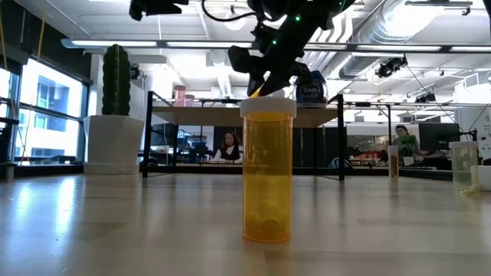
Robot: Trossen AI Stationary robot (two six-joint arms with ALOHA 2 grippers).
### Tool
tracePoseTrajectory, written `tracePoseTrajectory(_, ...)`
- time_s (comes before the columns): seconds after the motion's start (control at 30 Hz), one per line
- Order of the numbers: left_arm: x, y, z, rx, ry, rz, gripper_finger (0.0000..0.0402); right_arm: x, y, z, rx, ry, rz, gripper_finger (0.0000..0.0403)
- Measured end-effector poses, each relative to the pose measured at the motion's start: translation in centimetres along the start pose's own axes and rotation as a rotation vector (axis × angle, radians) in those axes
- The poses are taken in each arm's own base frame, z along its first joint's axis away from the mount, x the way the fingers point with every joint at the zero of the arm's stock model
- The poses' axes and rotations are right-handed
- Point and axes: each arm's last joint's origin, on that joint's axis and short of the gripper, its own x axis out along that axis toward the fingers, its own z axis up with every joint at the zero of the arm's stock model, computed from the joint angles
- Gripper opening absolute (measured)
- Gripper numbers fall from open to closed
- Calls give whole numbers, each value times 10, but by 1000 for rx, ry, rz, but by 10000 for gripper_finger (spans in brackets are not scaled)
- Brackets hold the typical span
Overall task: Pick and place medicine bottles onto shelf by color
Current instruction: Put the top orange pill bottle on the shelf, then put the yellow pill bottle on the shelf
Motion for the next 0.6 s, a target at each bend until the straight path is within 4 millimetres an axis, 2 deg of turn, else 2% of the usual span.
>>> tracePoseTrajectory(0.2,0,0,0,0,0,2,200,0,0,0,18,-3,-5,121)
tracePoseTrajectory(0.47,0,0,0,0,0,2,200,0,0,0,19,0,1,177)
tracePoseTrajectory(0.6,0,0,0,0,0,2,200,0,0,0,20,-1,1,190)
